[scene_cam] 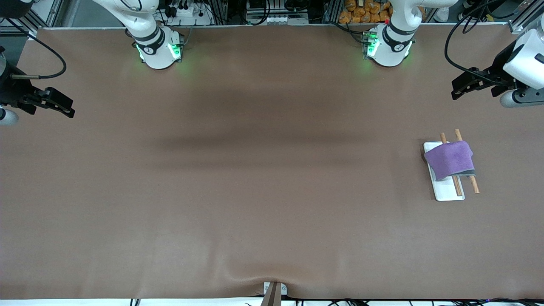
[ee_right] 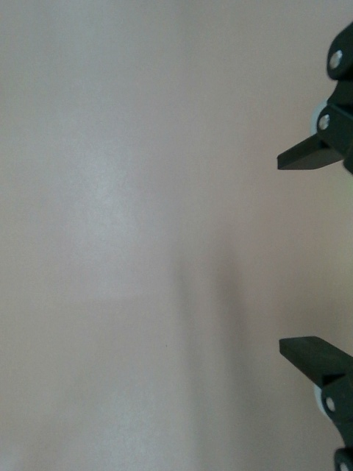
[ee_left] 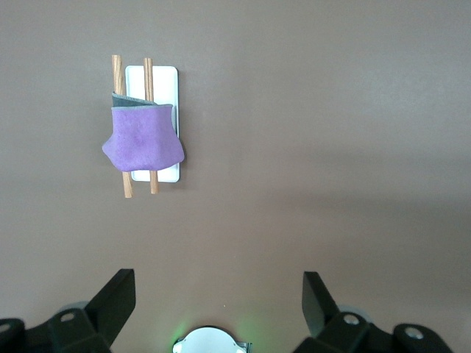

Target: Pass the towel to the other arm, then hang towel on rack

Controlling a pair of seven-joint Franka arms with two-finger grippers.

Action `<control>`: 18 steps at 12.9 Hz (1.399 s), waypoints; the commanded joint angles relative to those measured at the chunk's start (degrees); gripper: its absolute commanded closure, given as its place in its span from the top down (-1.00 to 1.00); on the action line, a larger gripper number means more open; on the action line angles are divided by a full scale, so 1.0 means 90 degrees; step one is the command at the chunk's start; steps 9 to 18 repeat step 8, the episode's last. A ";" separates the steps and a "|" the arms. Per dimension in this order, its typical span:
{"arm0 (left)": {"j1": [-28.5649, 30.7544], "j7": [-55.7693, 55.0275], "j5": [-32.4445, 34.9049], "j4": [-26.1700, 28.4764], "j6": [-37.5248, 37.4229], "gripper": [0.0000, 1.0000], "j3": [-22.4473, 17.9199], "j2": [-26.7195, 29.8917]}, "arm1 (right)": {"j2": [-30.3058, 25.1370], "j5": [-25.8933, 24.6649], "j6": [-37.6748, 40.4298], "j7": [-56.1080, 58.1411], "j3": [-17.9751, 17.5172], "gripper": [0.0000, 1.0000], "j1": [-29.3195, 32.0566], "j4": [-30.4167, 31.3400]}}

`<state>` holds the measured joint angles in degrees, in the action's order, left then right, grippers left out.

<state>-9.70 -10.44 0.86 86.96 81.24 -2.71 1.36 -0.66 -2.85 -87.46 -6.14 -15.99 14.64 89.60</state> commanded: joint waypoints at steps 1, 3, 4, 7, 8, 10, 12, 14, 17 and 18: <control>0.0081 0.0047 0.0061 -0.0112 -0.0130 1.00 0.0086 0.0015 | -0.0191 0.0131 -0.0077 0.0076 -0.0127 1.00 0.0200 0.0172; 0.0081 0.0037 0.0061 -0.0112 -0.0140 1.00 0.0086 0.0035 | -0.0190 0.0131 -0.0077 0.0076 -0.0137 1.00 0.0190 0.0172; 0.0081 0.0028 0.0071 -0.0112 -0.0140 1.00 0.0086 0.0035 | -0.0190 0.0141 -0.0068 0.0076 -0.0118 1.00 0.0190 0.0172; 0.0072 0.0018 0.0071 -0.0112 -0.0179 1.00 0.0086 0.0035 | -0.0191 0.0141 -0.0058 0.0076 0.0212 1.00 -0.0120 0.0172; 0.0062 0.0018 0.0071 -0.0112 -0.0179 1.00 0.0086 0.0044 | -0.0181 0.0141 -0.0058 0.0076 0.0853 1.00 -0.0712 0.0172; 0.0062 0.0018 0.0071 -0.0112 -0.0179 1.00 0.0086 0.0044 | -0.0181 0.0141 -0.0058 0.0076 0.0853 1.00 -0.0712 0.0172; 0.0062 0.0018 0.0071 -0.0112 -0.0179 1.00 0.0086 0.0044 | -0.0181 0.0141 -0.0058 0.0076 0.0853 1.00 -0.0712 0.0172; 0.0062 0.0018 0.0071 -0.0112 -0.0179 1.00 0.0086 0.0044 | -0.0181 0.0141 -0.0058 0.0076 0.0853 1.00 -0.0712 0.0172; 0.0062 0.0018 0.0071 -0.0112 -0.0179 1.00 0.0086 0.0044 | -0.0181 0.0141 -0.0058 0.0076 0.0853 1.00 -0.0712 0.0172; 0.0062 0.0018 0.0071 -0.0112 -0.0179 1.00 0.0086 0.0044 | -0.0181 0.0141 -0.0058 0.0076 0.0853 1.00 -0.0712 0.0172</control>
